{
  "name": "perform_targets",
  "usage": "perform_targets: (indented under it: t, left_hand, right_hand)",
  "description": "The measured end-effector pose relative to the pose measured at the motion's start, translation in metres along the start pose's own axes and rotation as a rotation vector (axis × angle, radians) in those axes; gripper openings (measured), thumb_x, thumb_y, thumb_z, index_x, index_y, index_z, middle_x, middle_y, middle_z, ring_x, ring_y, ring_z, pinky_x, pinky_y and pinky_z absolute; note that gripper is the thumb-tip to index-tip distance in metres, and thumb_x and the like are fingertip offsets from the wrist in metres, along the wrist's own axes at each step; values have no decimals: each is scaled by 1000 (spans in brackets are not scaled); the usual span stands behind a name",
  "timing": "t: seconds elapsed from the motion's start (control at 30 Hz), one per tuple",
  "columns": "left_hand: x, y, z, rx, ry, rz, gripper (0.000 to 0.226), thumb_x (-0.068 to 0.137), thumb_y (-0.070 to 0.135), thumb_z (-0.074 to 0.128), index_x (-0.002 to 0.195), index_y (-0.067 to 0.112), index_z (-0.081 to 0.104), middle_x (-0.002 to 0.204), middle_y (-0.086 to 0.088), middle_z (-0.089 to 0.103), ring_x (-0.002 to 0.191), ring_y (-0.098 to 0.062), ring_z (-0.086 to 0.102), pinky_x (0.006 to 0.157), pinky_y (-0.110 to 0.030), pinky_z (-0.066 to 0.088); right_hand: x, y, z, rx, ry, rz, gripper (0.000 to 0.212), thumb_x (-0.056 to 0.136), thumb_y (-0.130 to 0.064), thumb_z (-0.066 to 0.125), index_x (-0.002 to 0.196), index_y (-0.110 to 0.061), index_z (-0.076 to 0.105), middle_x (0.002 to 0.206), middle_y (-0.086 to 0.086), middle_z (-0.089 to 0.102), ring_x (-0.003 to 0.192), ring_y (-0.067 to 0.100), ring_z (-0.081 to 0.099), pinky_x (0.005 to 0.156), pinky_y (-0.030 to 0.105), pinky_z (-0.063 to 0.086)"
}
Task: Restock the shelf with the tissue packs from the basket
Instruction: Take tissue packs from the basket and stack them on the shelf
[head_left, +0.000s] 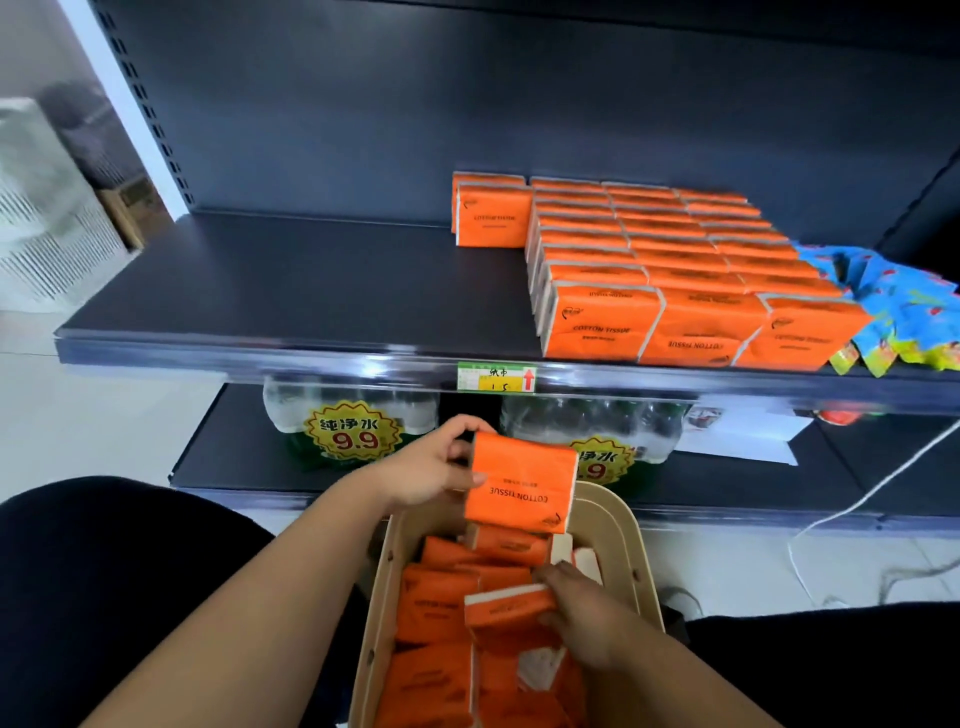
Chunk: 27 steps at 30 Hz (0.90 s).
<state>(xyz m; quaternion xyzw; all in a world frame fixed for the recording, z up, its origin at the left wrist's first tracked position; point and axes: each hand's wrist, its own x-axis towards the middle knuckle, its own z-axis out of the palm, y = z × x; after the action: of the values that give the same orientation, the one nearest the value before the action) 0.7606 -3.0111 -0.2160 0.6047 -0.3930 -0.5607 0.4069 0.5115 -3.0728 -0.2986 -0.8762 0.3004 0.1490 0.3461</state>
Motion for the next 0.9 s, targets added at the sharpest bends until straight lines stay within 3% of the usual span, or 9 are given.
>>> perform_targets:
  t: [0.07, 0.2, 0.33, 0.47, 0.57, 0.77, 0.9]
  left_hand:
    - [-4, 13, -4, 10, -19, 20, 43, 91, -4, 59, 119, 25, 44, 126, -17, 58, 113, -30, 60, 84, -39, 57]
    - [-12, 32, -12, -3, 3, 65, 42, 91, -3, 59, 119, 26, 46, 126, -14, 59, 115, -31, 61, 93, -48, 54]
    - [-22, 57, -22, -9, 70, 163, 40, 93, -3, 57, 120, 25, 45, 127, -12, 58, 113, -26, 63, 87, -42, 57]
    - [-31, 87, -35, 41, 112, 253, 41, 94, -5, 54, 125, 18, 42, 117, -10, 57, 105, -24, 62, 84, -40, 57]
    - [-35, 110, -45, 48, 139, 284, 42, 94, -7, 53, 128, 16, 41, 112, -9, 58, 102, -23, 63, 86, -43, 56]
    - [-32, 147, -61, 47, 210, 333, 41, 93, -6, 54, 122, 21, 44, 109, -8, 61, 101, -25, 64, 89, -49, 55]
    - [-29, 162, -76, 85, 239, 316, 42, 93, -6, 56, 123, 22, 46, 116, -13, 62, 104, -26, 65, 88, -47, 56]
  right_hand:
    - [-1, -4, -4, 11, 37, -11, 42, 94, -21, 51, 134, -29, 40, 131, -4, 46, 119, 15, 48, 103, 30, 37]
    - [-5, -17, -26, 68, 171, -34, 33, 93, -24, 58, 123, -30, 47, 119, -11, 51, 111, 8, 51, 99, 28, 41]
    - [-18, -31, -51, 283, 252, -118, 28, 94, -28, 61, 109, -47, 48, 113, -19, 58, 105, 4, 58, 92, 32, 51]
    - [-31, -52, -82, 443, 290, -208, 25, 94, -27, 61, 109, -46, 55, 101, -6, 67, 95, 14, 67, 84, 40, 57]
    - [-37, -75, -111, 469, 290, -284, 29, 95, -27, 60, 105, -54, 56, 104, -9, 65, 100, 12, 64, 88, 41, 56]
    - [-41, -119, -172, 452, 335, -487, 24, 94, -19, 61, 116, -24, 57, 104, -5, 62, 99, 8, 60, 90, 31, 51]
    - [-31, -136, -202, 353, 445, -530, 25, 88, -28, 60, 112, -32, 55, 106, -5, 63, 97, 10, 59, 90, 33, 48]
